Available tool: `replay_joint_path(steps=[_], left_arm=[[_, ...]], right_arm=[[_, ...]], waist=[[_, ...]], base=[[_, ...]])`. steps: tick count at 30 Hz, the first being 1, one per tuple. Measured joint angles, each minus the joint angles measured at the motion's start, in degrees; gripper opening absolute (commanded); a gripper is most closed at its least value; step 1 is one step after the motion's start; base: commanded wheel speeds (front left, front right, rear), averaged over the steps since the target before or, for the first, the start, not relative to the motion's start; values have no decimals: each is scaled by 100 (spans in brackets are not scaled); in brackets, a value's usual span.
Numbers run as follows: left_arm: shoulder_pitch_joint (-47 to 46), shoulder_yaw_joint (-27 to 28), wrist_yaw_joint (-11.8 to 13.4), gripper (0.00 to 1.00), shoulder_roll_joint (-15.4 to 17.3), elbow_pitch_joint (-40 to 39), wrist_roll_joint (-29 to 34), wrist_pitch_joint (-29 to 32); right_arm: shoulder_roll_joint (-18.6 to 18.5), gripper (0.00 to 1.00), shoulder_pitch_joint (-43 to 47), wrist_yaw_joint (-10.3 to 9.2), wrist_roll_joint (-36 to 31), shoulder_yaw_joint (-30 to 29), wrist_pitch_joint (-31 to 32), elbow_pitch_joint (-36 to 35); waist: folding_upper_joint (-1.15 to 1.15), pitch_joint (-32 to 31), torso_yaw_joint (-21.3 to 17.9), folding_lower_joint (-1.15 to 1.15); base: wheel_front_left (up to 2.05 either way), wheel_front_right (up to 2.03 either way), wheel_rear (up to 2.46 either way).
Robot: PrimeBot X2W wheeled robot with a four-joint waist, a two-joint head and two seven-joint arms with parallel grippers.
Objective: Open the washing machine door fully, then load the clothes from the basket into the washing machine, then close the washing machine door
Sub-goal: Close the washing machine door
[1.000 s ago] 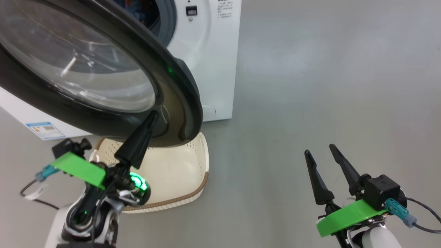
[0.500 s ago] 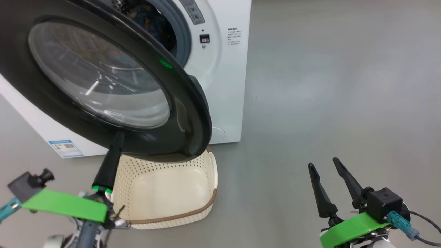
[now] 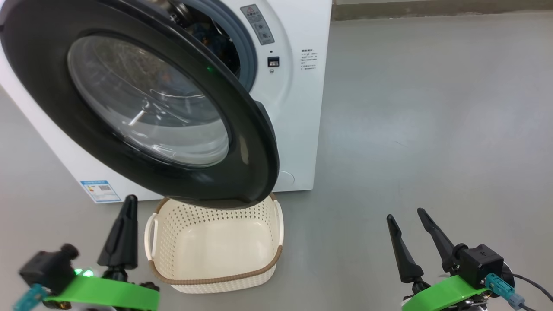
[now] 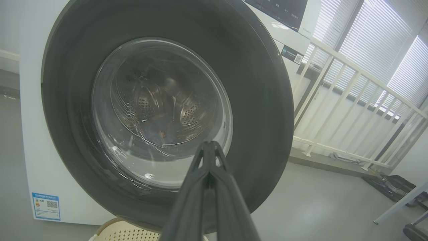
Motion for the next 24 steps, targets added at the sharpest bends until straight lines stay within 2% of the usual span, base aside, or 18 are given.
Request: replay_joint_path(steps=[5, 11, 12, 14, 15, 24], left_arm=[[183, 245, 0, 0, -423, 73, 1406, 0], [406, 322, 0, 0, -625, 229, 2143, 0], [425, 330, 0, 29, -641, 268, 2194, 0], [474, 316, 0, 96, -665, 372, 2199, 0], [490, 302, 0, 100, -670, 420, 2198, 0], [490, 258, 0, 100, -690, 556, 2179, 0]], right_arm=[[3, 100, 7, 0, 1, 11, 0, 4], [3, 100, 12, 0, 0, 48, 0, 33], [3, 100, 12, 0, 1, 63, 0, 35], [4, 100, 12, 0, 1, 86, 1, 40], [4, 100, 13, 0, 1, 93, 1, 41], [3, 100, 16, 0, 1, 122, 0, 42]], waist=[[0, -45, 83, 0], [0, -79, 139, 0], [0, -82, 143, 0], [0, -88, 149, 0], [0, -90, 151, 0], [0, -98, 151, 0]], base=[[0, 0, 0], [0, 0, 0], [0, 0, 0], [0, 0, 0], [0, 0, 0], [0, 0, 0]])
